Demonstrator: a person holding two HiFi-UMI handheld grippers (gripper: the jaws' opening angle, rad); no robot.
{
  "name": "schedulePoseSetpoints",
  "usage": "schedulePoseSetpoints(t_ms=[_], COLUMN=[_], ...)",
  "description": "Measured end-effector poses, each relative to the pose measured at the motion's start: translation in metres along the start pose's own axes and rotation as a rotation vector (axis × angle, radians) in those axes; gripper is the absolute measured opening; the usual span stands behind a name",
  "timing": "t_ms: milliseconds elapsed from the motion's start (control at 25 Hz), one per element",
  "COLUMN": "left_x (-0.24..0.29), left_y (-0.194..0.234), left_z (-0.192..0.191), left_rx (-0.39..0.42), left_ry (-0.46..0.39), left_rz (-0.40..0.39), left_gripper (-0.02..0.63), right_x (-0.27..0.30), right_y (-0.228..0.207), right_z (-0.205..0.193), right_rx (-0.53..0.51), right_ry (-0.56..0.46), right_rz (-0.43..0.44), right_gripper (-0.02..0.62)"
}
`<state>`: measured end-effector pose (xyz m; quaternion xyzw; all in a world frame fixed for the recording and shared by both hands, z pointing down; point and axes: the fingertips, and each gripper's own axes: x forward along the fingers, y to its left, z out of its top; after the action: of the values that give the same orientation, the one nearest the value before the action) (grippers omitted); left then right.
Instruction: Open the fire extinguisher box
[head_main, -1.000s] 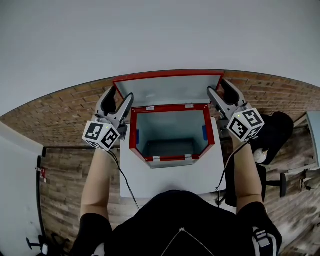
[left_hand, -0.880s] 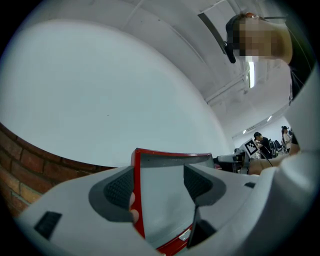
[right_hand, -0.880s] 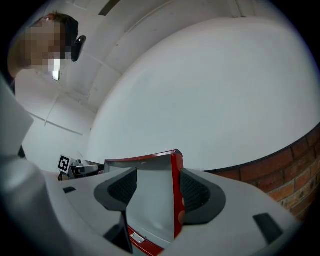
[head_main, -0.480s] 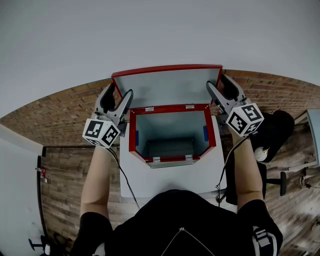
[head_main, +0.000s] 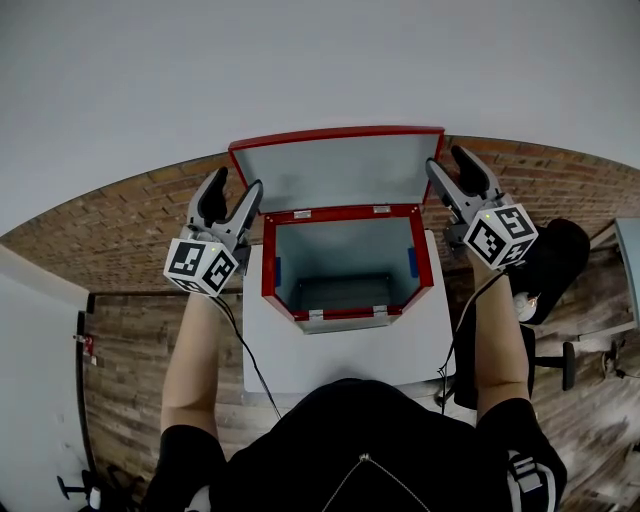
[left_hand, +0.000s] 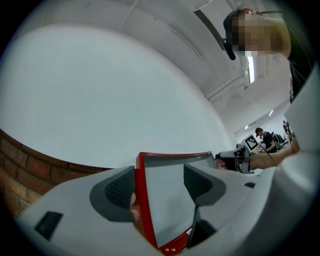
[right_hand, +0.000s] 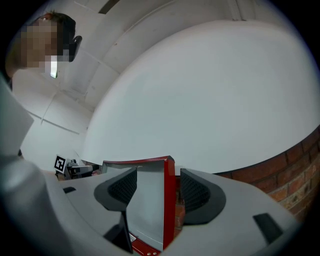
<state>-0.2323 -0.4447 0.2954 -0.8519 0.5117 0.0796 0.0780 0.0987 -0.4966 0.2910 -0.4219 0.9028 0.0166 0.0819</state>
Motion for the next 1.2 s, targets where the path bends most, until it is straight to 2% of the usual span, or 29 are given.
schedulePoseSetpoints(t_ms=[160, 320, 520, 720, 840, 1200], left_x=[-0.019, -0.037, -0.056, -0.072, -0.079, -0.093], left_y=[-0.008, -0.021, -0.044, -0.069, -0.083, -0.114], left_z=[0.008, 0.018, 0.030, 0.036, 0.035, 0.012], left_rx=[0.020, 0.045, 0.063, 0.076, 0.066, 0.010], left_ry=[-0.013, -0.022, -0.040, -0.047, -0.047, -0.011], left_rz=[0.018, 0.042, 0.061, 0.069, 0.065, 0.060], left_gripper=[0.347, 0.345, 0.271, 0.171, 0.127, 0.058], right_x=[-0.017, -0.032, -0.048, -0.067, -0.077, -0.101], right_y=[0.017, 0.046, 0.081, 0.102, 0.111, 0.127], right_z=[0.007, 0.009, 0.008, 0.014, 0.013, -0.017], right_rx=[-0.051, -0.070, -0.110, -0.122, -0.109, -0.065], right_ry=[-0.008, -0.010, 0.001, -0.029, -0.035, 0.030], right_rz=[0.000, 0.037, 0.072, 0.062, 0.061, 0.056], right_gripper=[0.276, 0.276, 0.268, 0.127, 0.078, 0.038])
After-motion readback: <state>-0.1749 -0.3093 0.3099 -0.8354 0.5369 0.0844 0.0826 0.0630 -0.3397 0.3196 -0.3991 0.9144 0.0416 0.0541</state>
